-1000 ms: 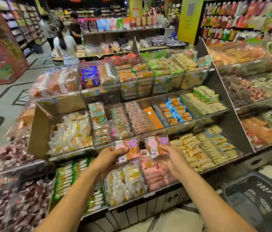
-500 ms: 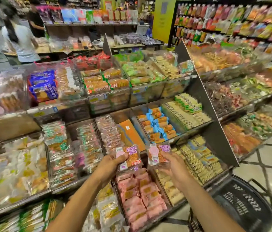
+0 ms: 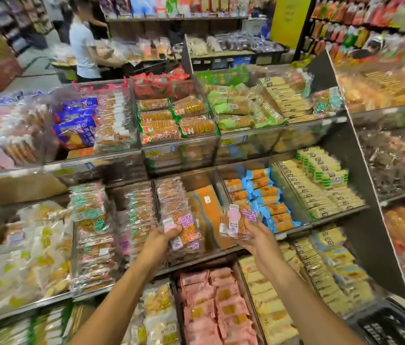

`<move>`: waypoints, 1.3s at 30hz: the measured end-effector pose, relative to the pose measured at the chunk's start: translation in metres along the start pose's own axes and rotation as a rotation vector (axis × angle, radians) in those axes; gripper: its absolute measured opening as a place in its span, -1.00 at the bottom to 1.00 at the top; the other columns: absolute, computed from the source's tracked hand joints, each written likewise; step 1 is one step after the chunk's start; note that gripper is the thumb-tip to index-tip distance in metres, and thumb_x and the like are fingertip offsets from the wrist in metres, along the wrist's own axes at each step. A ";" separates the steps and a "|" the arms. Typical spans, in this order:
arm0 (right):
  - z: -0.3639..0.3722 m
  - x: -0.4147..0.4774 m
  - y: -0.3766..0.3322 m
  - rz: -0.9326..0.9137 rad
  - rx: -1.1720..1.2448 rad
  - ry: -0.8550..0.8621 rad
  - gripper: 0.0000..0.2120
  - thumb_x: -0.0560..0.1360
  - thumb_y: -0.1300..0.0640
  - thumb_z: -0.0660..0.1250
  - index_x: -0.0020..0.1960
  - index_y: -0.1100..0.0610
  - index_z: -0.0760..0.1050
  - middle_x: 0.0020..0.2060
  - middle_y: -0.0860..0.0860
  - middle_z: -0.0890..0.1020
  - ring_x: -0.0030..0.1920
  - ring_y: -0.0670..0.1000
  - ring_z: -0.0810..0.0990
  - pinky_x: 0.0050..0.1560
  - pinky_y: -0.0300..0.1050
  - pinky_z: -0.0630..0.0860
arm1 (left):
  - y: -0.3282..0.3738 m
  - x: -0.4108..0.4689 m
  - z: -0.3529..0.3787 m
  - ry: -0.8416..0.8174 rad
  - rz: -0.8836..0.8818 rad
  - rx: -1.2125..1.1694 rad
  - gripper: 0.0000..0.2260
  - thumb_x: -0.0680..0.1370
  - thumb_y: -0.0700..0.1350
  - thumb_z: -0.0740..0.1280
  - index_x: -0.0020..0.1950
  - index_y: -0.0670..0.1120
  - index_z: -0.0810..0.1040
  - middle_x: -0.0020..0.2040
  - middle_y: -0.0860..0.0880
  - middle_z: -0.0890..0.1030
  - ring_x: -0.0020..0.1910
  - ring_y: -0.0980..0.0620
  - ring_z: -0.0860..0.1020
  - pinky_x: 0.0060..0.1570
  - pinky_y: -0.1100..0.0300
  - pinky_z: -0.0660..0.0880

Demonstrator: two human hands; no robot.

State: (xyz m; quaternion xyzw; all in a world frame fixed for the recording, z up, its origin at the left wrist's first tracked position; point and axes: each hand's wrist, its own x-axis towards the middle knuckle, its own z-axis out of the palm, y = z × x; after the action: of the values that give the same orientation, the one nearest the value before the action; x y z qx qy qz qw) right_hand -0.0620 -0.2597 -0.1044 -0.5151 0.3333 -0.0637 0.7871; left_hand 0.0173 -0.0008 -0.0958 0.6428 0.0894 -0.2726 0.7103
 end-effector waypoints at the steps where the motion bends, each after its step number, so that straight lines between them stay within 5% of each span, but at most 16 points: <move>1: 0.002 0.008 -0.003 0.010 -0.025 -0.017 -0.47 0.62 0.07 0.43 0.52 0.17 0.38 0.33 0.14 0.64 0.02 0.16 0.76 0.06 0.02 0.64 | 0.002 0.001 0.004 0.004 0.002 -0.002 -0.81 0.65 -0.15 0.39 0.15 -0.27 0.54 -0.24 -0.12 0.68 -0.42 -0.01 0.61 -0.54 0.18 0.48; 6: 0.016 0.046 -0.016 0.011 -0.128 -0.108 -0.59 0.67 0.05 0.35 0.45 0.20 0.43 0.13 0.11 0.74 0.03 0.10 0.76 0.06 0.08 0.69 | 0.017 0.013 0.019 0.018 0.014 -0.092 -0.68 0.63 -0.13 0.38 0.28 -0.31 0.52 -0.08 -0.18 0.68 -0.24 -0.08 0.63 -0.36 0.12 0.57; 9: 0.026 0.060 -0.022 0.014 -0.149 -0.164 -0.72 0.69 0.06 0.31 0.35 0.14 0.47 0.09 0.11 0.75 0.03 0.12 0.76 0.10 0.14 0.68 | 0.029 0.017 0.033 -0.013 0.016 -0.188 -0.54 0.57 -0.09 0.41 0.38 -0.32 0.47 0.18 -0.32 0.65 0.05 -0.23 0.66 0.05 -0.13 0.66; 11: 0.033 0.066 -0.024 0.031 -0.152 -0.201 -0.64 0.68 0.04 0.32 0.43 0.12 0.43 0.14 0.13 0.73 0.08 0.16 0.75 0.20 0.24 0.65 | 0.032 0.021 0.040 -0.018 0.024 -0.251 -0.48 0.56 -0.11 0.42 0.44 -0.34 0.42 0.32 -0.37 0.59 0.30 -0.35 0.58 0.39 -0.32 0.45; 13: 0.037 0.075 -0.024 0.026 -0.143 -0.223 -0.44 0.65 0.00 0.37 0.57 0.13 0.31 0.23 0.14 0.70 0.13 0.18 0.74 0.21 0.27 0.64 | 0.033 0.027 0.043 0.004 0.025 -0.288 -0.46 0.56 -0.13 0.42 0.47 -0.35 0.39 0.36 -0.39 0.55 0.35 -0.34 0.55 0.47 -0.30 0.38; 16: 0.039 0.092 -0.022 0.003 -0.111 -0.289 -0.08 0.45 -0.23 0.56 0.63 0.08 0.24 0.46 0.14 0.52 0.29 0.18 0.65 0.14 0.21 0.68 | 0.031 0.030 0.043 0.038 0.002 -0.291 -0.56 0.61 -0.11 0.38 0.41 -0.31 0.45 0.34 -0.36 0.58 0.29 -0.28 0.60 0.44 -0.30 0.40; 20: 0.043 0.095 -0.028 -0.033 -0.145 -0.330 -0.26 0.58 -0.06 0.44 0.63 0.14 0.22 0.53 0.10 0.41 0.33 0.12 0.59 0.11 0.12 0.70 | 0.027 0.037 0.043 0.115 0.029 -0.251 -0.69 0.64 -0.12 0.35 0.28 -0.30 0.47 0.17 -0.26 0.69 0.20 -0.28 0.66 0.31 -0.34 0.52; 24: 0.042 0.099 -0.033 -0.104 -0.142 -0.279 -0.28 0.61 -0.02 0.40 0.67 0.10 0.17 0.48 0.02 0.42 0.24 0.02 0.62 0.09 0.02 0.70 | 0.034 0.041 0.039 0.202 0.084 -0.239 -0.62 0.58 -0.13 0.40 0.33 -0.30 0.51 0.25 -0.32 0.65 0.27 -0.33 0.61 0.35 -0.38 0.46; 27: 0.031 0.108 -0.037 -0.179 -0.190 -0.192 -0.37 0.63 -0.01 0.37 0.62 0.15 0.27 0.48 0.02 0.44 0.32 -0.01 0.51 0.41 0.04 0.47 | 0.043 0.049 0.041 0.240 0.138 -0.152 -0.63 0.57 -0.12 0.45 0.30 -0.27 0.55 0.20 -0.29 0.68 0.24 -0.36 0.62 0.34 -0.38 0.46; 29: 0.024 0.111 -0.037 -0.235 -0.215 -0.118 -0.40 0.67 0.00 0.35 0.63 0.16 0.26 0.47 -0.01 0.42 0.42 -0.02 0.41 0.45 -0.02 0.33 | 0.055 0.052 0.051 0.301 0.193 -0.037 -0.81 0.61 -0.21 0.42 0.21 -0.23 0.60 0.05 -0.20 0.74 0.11 -0.25 0.70 0.11 -0.13 0.63; 31: 0.021 0.107 -0.034 -0.253 -0.260 -0.017 -0.20 0.56 -0.32 0.35 0.63 0.11 0.28 0.54 0.02 0.40 0.52 0.10 0.40 0.52 0.13 0.34 | 0.066 0.061 0.062 0.342 0.217 0.091 -0.89 0.61 -0.23 0.43 0.12 -0.21 0.62 -0.05 -0.11 0.76 -0.07 -0.07 0.74 -0.16 0.14 0.64; 33: 0.013 0.112 -0.023 -0.272 -0.298 0.025 0.04 0.36 -0.62 0.25 0.59 0.06 0.33 0.52 0.07 0.46 0.49 0.18 0.45 0.46 0.29 0.41 | 0.074 0.074 0.072 0.342 0.235 0.252 -0.89 0.56 -0.20 0.49 0.03 -0.17 0.61 -0.06 -0.10 0.74 -0.11 -0.07 0.73 -0.17 0.10 0.65; 36: 0.010 0.106 -0.024 -0.206 -0.331 0.070 -0.28 0.65 -0.25 0.25 0.66 0.10 0.20 0.60 0.09 0.32 0.58 0.20 0.32 0.53 0.28 0.29 | 0.081 0.099 0.085 0.360 0.254 0.541 -0.83 0.49 -0.18 0.53 -0.07 -0.10 0.55 -0.10 -0.13 0.70 -0.13 -0.09 0.66 -0.07 -0.07 0.62; 39: 0.006 0.108 -0.020 -0.203 -0.380 0.091 -0.33 0.69 -0.16 0.21 0.68 0.13 0.16 0.63 0.11 0.28 0.60 0.20 0.27 0.53 0.23 0.26 | 0.085 0.120 0.102 0.328 0.254 0.708 -0.79 0.51 -0.20 0.53 -0.14 -0.02 0.51 -0.19 -0.07 0.65 -0.25 0.04 0.59 -0.28 0.19 0.55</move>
State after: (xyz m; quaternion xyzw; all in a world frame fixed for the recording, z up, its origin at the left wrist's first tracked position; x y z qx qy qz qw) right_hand 0.0294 -0.3125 -0.1355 -0.6818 0.3208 -0.1018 0.6495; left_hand 0.1376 -0.1296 -0.0636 0.8884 0.0220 -0.0904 0.4495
